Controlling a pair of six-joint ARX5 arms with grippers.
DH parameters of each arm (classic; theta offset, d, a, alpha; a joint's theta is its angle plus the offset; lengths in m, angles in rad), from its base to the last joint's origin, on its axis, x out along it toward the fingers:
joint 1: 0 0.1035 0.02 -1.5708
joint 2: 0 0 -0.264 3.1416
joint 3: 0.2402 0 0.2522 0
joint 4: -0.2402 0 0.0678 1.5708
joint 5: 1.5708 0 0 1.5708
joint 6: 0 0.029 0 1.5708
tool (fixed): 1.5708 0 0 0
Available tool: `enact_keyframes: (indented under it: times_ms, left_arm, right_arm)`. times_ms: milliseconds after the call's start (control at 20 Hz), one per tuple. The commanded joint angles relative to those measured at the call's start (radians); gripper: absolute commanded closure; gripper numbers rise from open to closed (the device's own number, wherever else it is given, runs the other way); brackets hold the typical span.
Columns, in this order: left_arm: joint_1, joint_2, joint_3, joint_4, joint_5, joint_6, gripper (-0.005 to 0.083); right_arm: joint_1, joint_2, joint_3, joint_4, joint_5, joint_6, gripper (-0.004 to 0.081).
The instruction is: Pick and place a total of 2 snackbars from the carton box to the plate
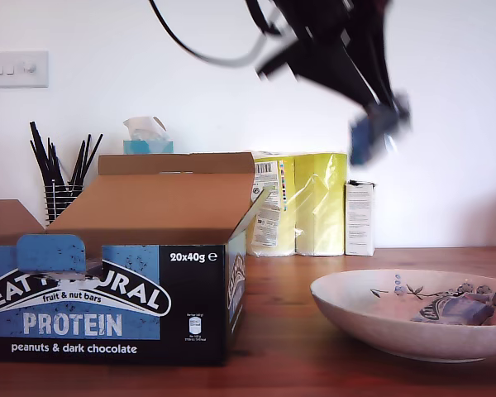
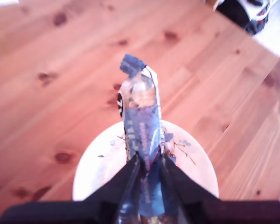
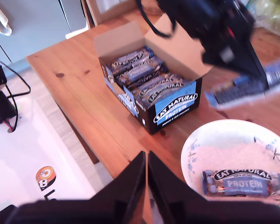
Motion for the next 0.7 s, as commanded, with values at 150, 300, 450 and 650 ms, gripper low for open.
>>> enact_keyframes:
  times_ms: [150,300,450,650]
  left_arm:
    - [-0.032,0.092,-0.005,0.012,-0.019,0.029,0.0787]
    - [-0.042,0.138,-0.005,0.004,-0.051,0.047,0.0787]
    - [-0.048,0.182,-0.005,-0.012,-0.071,0.055,0.0787]
    - [-0.05,0.214,-0.005,0.001,-0.107,0.059,0.0787]
  right_arm:
    - [0.002,-0.034,-0.018,-0.042,0.069,0.013,0.0783]
    - [0.002,-0.05,-0.018,-0.063,0.077,0.013,0.0783]
    - [0.002,-0.051,-0.018,-0.067,0.079,0.018,0.0783]
    - [0.002,-0.051,-0.018,-0.068,0.079,0.018,0.0783]
